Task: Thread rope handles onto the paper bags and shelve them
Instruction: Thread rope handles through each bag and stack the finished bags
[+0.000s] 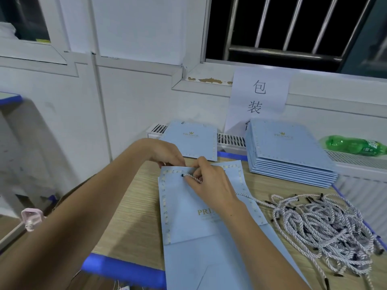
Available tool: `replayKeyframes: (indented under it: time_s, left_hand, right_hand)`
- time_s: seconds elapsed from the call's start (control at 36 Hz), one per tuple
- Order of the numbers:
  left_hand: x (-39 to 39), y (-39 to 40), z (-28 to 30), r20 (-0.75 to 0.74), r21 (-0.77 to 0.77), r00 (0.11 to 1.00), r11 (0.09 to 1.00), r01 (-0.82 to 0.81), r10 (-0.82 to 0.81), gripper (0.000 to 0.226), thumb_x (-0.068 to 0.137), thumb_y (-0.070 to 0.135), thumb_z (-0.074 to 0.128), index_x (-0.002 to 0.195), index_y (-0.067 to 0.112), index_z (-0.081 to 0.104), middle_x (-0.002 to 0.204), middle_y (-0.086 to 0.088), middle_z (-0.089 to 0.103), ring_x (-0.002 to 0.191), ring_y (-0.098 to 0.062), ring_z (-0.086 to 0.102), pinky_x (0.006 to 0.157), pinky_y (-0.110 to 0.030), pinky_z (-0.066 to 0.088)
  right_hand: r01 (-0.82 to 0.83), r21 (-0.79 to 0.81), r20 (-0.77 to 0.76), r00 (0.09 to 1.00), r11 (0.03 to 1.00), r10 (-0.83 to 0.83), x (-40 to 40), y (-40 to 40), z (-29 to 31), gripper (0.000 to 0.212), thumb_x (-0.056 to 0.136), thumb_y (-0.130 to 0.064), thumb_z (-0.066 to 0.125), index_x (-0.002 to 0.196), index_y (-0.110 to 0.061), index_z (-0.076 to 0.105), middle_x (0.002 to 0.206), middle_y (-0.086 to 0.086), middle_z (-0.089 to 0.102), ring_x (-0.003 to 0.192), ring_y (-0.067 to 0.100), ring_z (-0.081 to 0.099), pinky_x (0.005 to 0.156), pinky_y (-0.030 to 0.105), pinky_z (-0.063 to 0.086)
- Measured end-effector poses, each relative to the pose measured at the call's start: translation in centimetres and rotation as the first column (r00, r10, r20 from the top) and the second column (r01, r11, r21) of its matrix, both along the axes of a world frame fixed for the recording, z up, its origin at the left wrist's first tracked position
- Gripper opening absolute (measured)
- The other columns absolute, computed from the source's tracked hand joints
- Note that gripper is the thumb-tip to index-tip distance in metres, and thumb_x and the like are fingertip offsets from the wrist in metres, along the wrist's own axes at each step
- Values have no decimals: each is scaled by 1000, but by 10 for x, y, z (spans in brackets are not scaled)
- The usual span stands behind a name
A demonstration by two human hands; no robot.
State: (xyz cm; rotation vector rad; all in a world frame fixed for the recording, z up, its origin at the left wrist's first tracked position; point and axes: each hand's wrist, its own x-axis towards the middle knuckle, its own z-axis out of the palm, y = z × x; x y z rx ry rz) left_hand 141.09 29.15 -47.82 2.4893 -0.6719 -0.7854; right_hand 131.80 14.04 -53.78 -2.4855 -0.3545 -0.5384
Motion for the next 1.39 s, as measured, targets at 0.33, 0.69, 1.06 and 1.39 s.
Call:
replayKeyframes:
  time_s: [0.33,0.69,1.06,1.39]
  left_hand:
    - [2,-15,-16,62,-135,996,989,-52,61,18,86,8,61,84,22,72,77,8,66,72,-6,58,71,-19,45]
    - [3,-25,-39,161,-218,967,962,-162,199,38,81,-1,49,63,27,69,57,8,56,55,-10,45,55,-22,34]
    - [-18,-2,-66,59,-545,963,817,-190,263,22,93,31,57,84,21,75,85,8,72,83,-9,64,80,-26,44]
    - [-24,-11,-71,347,-526,901,850,-43,260,35,92,3,49,75,32,60,69,12,59,65,-3,50,64,-16,39]
  right_hand:
    - [34,14,-56,998,999,-33,6,-8,-8,22,89,-25,62,102,-11,52,79,2,62,77,20,58,71,39,49]
    - [-54,61,-82,995,997,59,8,-1,-13,26,88,-24,62,111,-14,54,71,-4,58,70,14,53,72,39,50]
    - [-44,419,-176,976,907,128,17,-11,-18,15,88,-10,62,98,-21,61,66,-4,65,62,7,61,70,30,54]
    - [-122,830,16,981,544,195,11,-8,1,18,92,-1,55,97,-18,58,67,3,65,59,8,58,56,20,47]
